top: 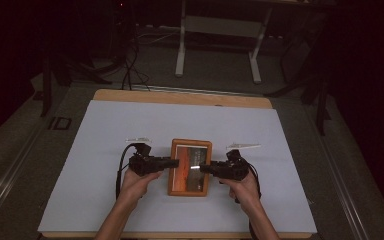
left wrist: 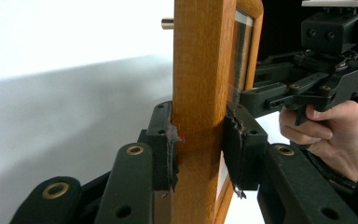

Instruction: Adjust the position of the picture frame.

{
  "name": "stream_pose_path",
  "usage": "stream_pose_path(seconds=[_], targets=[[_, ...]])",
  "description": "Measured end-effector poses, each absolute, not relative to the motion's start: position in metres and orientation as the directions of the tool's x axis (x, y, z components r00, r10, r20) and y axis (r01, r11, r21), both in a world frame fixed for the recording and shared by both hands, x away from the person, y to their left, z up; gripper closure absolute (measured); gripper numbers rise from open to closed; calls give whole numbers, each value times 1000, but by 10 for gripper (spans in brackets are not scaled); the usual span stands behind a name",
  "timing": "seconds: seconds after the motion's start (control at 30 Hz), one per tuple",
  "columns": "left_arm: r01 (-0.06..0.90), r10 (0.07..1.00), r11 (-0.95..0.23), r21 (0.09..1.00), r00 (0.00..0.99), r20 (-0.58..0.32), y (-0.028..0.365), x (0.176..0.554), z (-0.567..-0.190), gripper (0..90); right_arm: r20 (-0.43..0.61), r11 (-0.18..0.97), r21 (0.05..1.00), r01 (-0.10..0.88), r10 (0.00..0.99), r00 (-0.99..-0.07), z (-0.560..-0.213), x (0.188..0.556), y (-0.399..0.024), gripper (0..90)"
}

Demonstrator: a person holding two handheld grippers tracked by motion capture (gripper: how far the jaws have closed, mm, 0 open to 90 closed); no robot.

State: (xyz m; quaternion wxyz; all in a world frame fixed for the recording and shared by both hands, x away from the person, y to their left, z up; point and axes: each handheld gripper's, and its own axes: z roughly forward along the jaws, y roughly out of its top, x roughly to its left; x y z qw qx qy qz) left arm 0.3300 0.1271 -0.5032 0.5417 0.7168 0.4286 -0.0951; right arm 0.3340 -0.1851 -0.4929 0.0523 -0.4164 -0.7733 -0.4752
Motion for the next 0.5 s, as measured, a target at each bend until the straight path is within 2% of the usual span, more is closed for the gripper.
stream_pose_path(seconds=[0.17,0.5], targets=[[745,495,-15,666,585,-643,133,332,-515,664,483,205,680,704,597,-641,-499,336,-179,589],[765,542,-9,644,545,-640,128,344,-527,602,465,196,670,716,641,-610,-507,340,-180,600]])
